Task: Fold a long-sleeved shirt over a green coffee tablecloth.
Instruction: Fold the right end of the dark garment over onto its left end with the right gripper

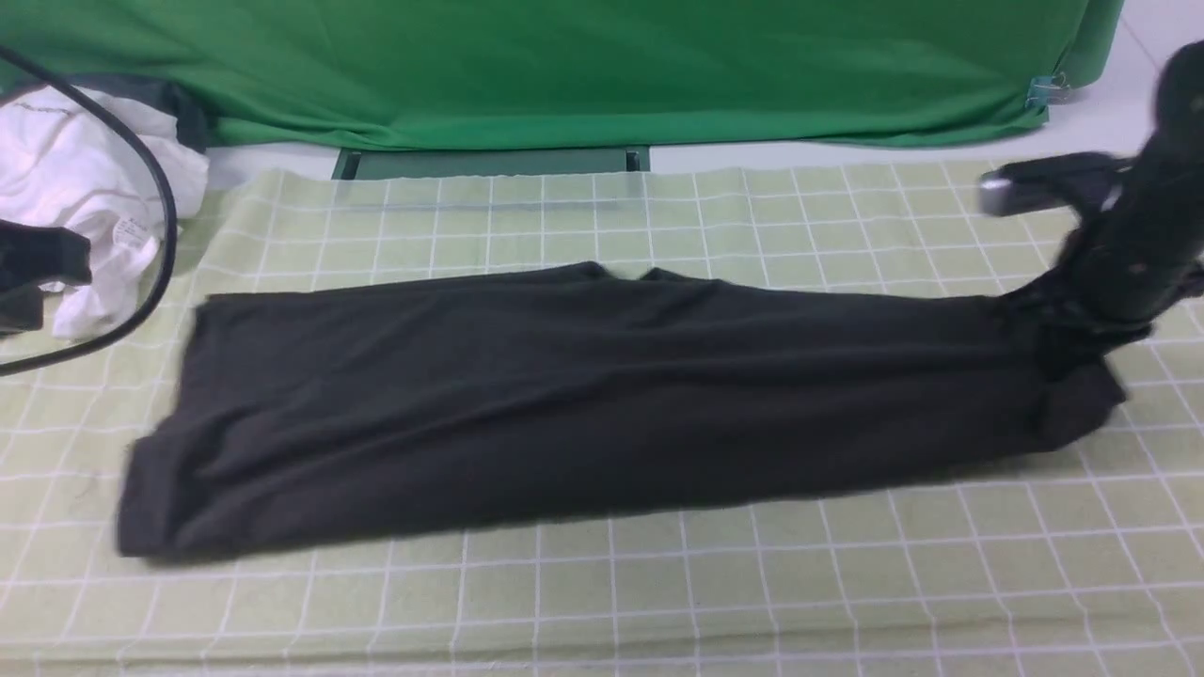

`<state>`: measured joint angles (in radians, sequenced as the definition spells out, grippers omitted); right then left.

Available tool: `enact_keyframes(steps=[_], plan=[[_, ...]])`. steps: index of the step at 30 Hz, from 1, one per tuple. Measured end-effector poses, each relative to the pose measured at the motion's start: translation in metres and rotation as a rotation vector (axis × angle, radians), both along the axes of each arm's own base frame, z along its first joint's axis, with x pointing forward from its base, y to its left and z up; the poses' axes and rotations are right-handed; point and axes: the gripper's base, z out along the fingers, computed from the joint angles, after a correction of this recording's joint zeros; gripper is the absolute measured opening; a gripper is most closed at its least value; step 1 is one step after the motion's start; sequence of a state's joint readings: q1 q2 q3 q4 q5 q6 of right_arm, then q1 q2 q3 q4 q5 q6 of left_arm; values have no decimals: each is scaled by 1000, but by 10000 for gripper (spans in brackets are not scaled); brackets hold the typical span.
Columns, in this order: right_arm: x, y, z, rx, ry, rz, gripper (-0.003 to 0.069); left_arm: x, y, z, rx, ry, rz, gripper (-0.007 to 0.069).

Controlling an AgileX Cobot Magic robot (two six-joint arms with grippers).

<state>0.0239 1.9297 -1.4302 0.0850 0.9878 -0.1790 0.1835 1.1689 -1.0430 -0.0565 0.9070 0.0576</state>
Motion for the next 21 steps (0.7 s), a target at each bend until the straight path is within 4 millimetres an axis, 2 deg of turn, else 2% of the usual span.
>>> enact_keyframes(steps=[2,5,9,10,12,13,14,16,17,18,19,21], plan=[[-3,-22,12,-32,5,-61,51,0,0,0,-2,0,-1,11],[-6,-40,29,-50,9,-128,51,0,-1,0,-14,-2,0,11],[-8,-37,54,-22,-15,-150,51,1,-3,0,-39,-8,-7,11],[-9,-26,68,14,-31,-138,51,1,-5,0,-49,-10,-17,11],[-8,-15,77,39,-52,-120,51,1,-5,1,-56,-14,-19,11],[-9,-2,85,73,-67,-96,51,1,-6,1,-63,-17,-21,11],[-9,20,93,119,-85,-54,51,1,-6,1,-65,-17,-21,11],[-10,45,100,159,-98,-9,51,1,-6,1,-67,-18,-21,11],[-12,67,104,186,-103,22,51,1,-6,1,-70,-18,-21,11],[-12,70,104,187,-104,27,51,1,-6,1,-70,-18,-21,11],[-17,96,108,207,-108,69,51,1,-7,1,-75,-19,-21,11],[-21,122,112,226,-122,115,51,2,-7,1,-79,-20,-22,11]])
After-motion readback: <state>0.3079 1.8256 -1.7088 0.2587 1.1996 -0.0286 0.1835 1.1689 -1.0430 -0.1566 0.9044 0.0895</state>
